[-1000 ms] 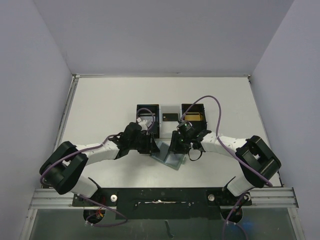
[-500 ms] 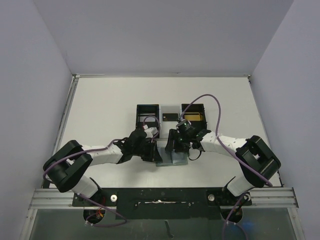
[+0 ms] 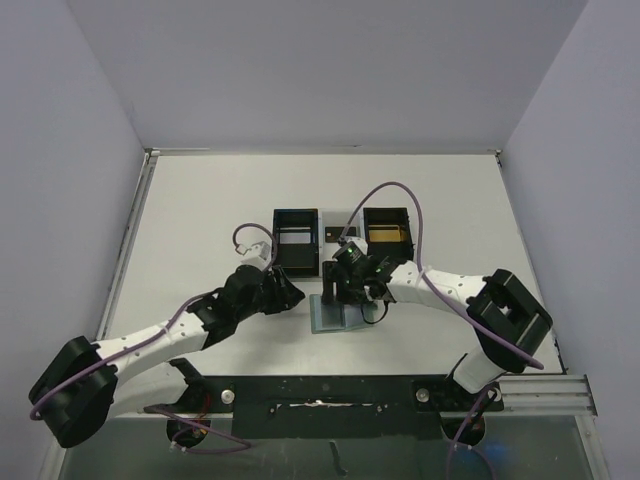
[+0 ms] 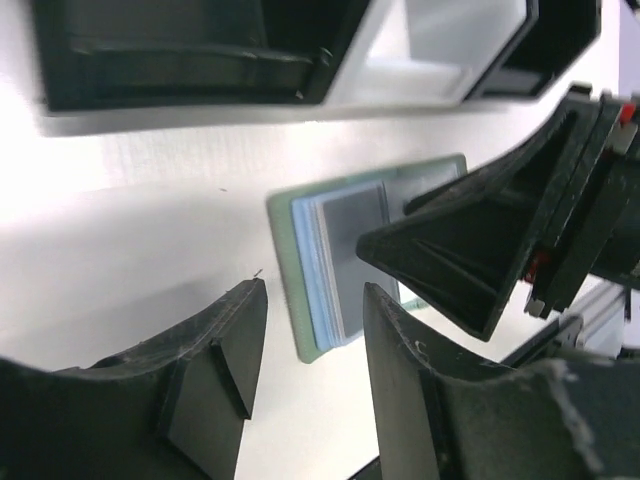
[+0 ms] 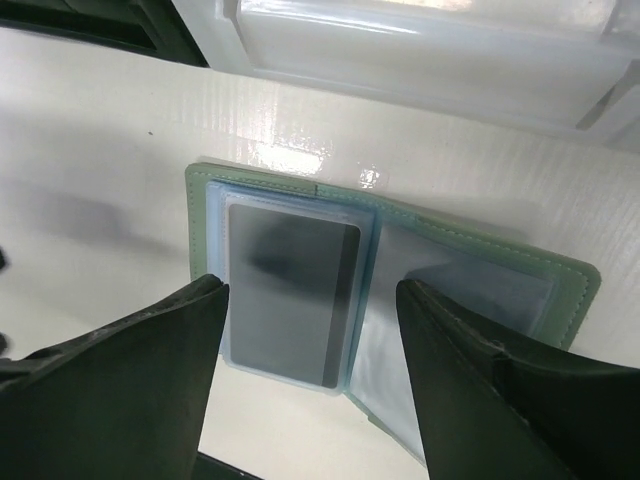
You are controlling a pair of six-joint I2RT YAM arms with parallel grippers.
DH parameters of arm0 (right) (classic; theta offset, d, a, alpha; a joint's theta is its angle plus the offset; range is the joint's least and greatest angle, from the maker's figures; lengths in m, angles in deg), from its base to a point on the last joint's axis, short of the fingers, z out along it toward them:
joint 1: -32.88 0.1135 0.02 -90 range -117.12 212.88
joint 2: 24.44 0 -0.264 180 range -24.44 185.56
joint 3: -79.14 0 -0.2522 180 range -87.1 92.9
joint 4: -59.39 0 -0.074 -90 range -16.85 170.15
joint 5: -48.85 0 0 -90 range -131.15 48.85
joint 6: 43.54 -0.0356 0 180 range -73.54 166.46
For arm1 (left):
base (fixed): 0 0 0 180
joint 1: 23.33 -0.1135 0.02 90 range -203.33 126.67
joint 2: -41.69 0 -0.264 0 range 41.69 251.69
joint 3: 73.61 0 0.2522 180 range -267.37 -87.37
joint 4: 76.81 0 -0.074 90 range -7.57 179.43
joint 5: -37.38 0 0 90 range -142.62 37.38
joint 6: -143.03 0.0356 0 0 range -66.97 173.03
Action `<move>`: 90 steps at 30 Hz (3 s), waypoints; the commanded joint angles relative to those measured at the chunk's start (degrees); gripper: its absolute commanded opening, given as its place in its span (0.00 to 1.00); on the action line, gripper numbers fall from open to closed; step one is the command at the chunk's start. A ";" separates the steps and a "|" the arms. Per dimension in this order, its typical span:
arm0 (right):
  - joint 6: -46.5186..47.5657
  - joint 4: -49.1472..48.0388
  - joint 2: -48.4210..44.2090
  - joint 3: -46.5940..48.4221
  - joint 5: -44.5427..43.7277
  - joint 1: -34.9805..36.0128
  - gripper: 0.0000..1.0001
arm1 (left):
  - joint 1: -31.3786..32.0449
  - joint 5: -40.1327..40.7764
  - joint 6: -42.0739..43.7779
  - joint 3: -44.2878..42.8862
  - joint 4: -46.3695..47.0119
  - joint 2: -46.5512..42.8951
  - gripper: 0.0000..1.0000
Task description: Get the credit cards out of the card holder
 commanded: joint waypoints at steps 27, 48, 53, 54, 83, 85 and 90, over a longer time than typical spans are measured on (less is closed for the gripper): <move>-3.17 7.37 8.61 8.89 -9.03 5.49 0.71 | -2.72 7.69 -4.34 4.14 -5.16 -10.00 0.78; -5.07 -6.91 2.60 -0.92 2.72 0.67 0.64 | -2.80 -4.50 -3.53 4.24 8.02 -3.17 0.78; -4.51 -4.44 3.63 0.50 2.00 0.40 0.67 | -2.80 -6.54 -5.73 4.17 12.62 0.50 0.78; -4.58 -3.19 3.81 1.11 1.18 0.48 0.69 | -2.81 -6.78 -5.87 4.08 12.77 1.01 0.78; -5.42 -2.81 3.53 2.50 -1.90 3.59 0.55 | -4.29 -7.35 -14.32 11.25 18.51 -5.81 0.77; -5.76 -4.26 2.73 1.15 -0.31 2.69 0.55 | -4.30 -8.82 -14.47 11.08 20.33 -4.13 0.77; -6.90 -7.56 0.70 -1.63 2.92 0.74 0.54 | -4.39 -10.86 -14.30 10.56 22.20 -1.68 0.76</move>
